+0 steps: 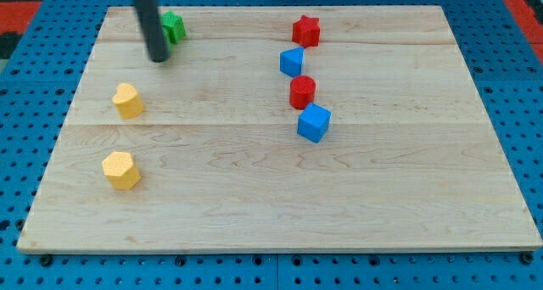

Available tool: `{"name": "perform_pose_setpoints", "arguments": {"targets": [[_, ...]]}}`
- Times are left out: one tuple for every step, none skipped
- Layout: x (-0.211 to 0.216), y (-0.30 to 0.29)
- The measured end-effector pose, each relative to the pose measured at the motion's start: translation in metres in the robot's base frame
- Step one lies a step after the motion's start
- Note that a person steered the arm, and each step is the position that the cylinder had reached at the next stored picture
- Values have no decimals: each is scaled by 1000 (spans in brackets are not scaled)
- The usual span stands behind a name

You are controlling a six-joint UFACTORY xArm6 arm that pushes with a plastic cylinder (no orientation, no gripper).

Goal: Move the green star to the right

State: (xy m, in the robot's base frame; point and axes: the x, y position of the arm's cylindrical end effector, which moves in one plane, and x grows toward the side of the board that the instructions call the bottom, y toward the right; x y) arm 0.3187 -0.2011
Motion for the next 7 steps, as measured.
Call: {"name": "perform_pose_setpoints", "arguments": {"targets": [[-10,-62],[-59,-28],[-76,68],[-101,63],[-127,74],[-97,158],[-63,200]]}}
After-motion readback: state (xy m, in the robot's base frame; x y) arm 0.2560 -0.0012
